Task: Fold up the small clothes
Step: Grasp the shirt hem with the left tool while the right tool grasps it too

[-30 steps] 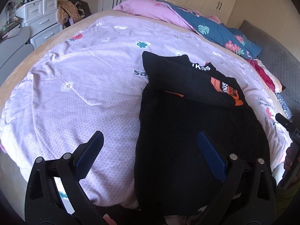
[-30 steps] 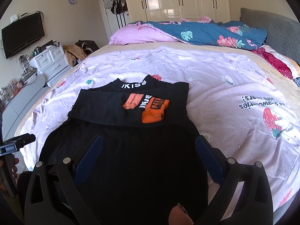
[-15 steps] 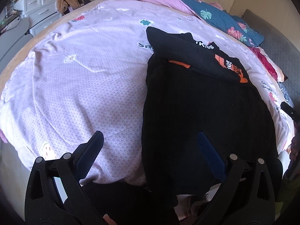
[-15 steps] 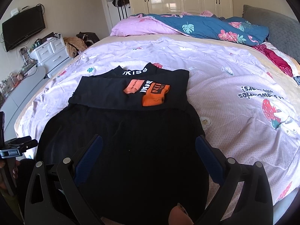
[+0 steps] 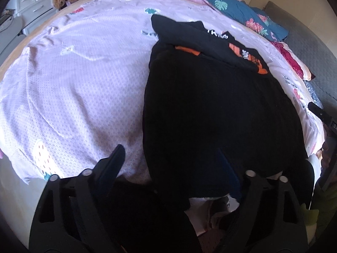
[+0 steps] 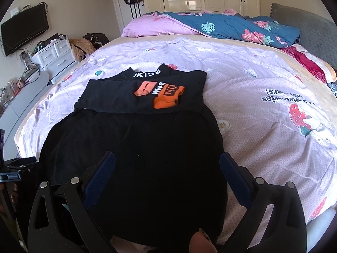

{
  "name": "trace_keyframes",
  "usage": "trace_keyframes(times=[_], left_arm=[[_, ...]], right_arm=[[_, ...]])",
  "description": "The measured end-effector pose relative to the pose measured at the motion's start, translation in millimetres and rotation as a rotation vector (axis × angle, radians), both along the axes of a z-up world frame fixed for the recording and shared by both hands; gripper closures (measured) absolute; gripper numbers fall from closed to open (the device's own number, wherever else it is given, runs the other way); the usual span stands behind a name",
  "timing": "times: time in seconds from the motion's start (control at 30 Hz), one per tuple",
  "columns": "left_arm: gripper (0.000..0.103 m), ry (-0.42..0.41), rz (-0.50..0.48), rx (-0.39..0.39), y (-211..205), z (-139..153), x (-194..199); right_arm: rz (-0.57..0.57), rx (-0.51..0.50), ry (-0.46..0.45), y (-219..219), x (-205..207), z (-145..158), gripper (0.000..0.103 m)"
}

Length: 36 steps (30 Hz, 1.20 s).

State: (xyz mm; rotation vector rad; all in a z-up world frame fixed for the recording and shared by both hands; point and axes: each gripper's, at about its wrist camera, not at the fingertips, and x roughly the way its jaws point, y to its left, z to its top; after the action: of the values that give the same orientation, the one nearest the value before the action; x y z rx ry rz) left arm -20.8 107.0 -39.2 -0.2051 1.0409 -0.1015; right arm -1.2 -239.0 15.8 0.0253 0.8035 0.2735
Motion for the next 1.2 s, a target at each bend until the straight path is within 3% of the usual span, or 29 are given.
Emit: trace_keyframes(times=[0.37,0.47,0.63,0.9,0.93,0.97,1.03,1.07,1.17,1.2], left_arm=[[0.040,0.053,-0.040,-0.009,-12.9,-15.1,-2.4],[0.043,0.051,-0.069,0.018,-22.7,-16.9,-1.4],[0.062,0.047,-0.072,-0.002,-21.3,-18.6,3.3],[0.079,0.038,-0.046,-0.063,-9.9,-16.4,1.1],[0.083,0.036,-0.039,-0.070,-7.9,-16.2,0.6],[0.085,0.033,-0.033,-0.077,-6.1,-15.8,0.1],[0.092,0.025,-0.020,-0.093,-1.0,-14.8,-0.8],[0.093,0.023,-0.017,-0.099,0.7,-14.1,-1.7],[0.097,0.007,-0.007,-0.115,6.1,-11.0,-3.7],[0.098,0.001,-0.004,-0.119,7.7,-9.6,-4.2]], right_arm=[[0.033,-0.026,0.075,-12.2,-23.9,-22.0,0.005],[0.044,-0.026,0.105,-16.6,-32.6,-29.1,0.005],[0.048,-0.060,0.162,-23.3,-43.1,-41.4,0.005],[0.027,-0.082,0.265,-31.6,-55.1,-65.2,0.006],[0.019,-0.084,0.269,-33.6,-56.3,-67.0,0.011],[0.018,-0.077,0.275,-36.1,-57.5,-69.2,0.026],[0.020,-0.058,0.289,-40.0,-58.5,-73.7,0.044],[0.021,-0.052,0.293,-41.5,-59.1,-76.9,0.062],[0.029,-0.041,0.279,-43.2,-62.5,-78.0,0.093],[0.039,-0.028,0.268,-43.3,-63.2,-74.3,0.093]])
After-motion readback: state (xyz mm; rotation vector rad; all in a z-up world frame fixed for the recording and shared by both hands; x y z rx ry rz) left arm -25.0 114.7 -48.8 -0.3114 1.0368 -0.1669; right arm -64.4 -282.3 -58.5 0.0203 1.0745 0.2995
